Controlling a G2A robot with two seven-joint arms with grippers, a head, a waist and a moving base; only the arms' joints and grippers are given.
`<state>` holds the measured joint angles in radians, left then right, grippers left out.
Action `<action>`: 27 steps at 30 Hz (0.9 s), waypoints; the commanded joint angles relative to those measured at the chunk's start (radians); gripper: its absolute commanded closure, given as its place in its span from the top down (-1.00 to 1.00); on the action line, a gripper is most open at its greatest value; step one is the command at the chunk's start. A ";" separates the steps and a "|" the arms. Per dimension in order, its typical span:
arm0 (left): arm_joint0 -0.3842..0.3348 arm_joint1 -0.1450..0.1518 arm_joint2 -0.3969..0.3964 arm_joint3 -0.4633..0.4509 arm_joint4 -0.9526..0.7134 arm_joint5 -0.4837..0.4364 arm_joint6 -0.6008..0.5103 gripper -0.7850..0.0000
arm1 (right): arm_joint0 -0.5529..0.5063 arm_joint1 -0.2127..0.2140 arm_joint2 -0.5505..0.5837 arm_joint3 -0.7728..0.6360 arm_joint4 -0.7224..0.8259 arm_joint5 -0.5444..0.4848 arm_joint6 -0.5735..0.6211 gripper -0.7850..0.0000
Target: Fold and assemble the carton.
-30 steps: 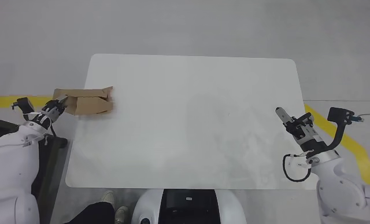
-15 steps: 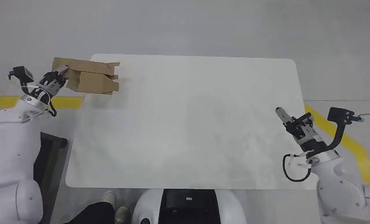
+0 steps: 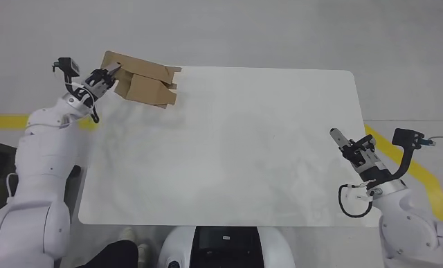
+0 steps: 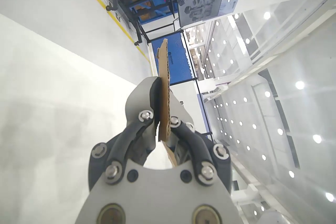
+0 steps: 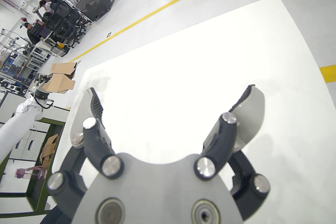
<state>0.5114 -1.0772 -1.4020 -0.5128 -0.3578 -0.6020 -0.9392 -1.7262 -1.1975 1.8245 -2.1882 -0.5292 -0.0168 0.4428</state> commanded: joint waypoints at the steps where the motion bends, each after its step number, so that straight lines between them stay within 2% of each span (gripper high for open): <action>1: -0.003 -0.017 0.030 -0.019 -0.018 0.003 -0.009 -1.00 | 0.000 0.000 0.000 0.000 0.000 0.000 0.000 1.00; 15: 0.013 -0.109 0.190 -0.095 -0.118 0.023 -0.039 -1.00 | 0.000 0.000 0.000 0.000 0.000 0.000 0.000 1.00; 21: 0.014 -0.133 0.230 -0.129 -0.146 0.038 -0.050 -1.00 | 0.000 0.000 0.000 0.000 0.000 0.000 0.000 1.00; 27: 0.016 -0.138 0.238 -0.147 -0.146 0.040 -0.040 -1.00 | 0.000 0.000 0.000 0.000 0.000 0.000 0.000 1.00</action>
<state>0.5271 -1.2156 -1.1635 -0.6603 -0.5038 -0.5623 -0.9790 -1.7262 -1.1975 1.8245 -2.1882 -0.5292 -0.0168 0.4428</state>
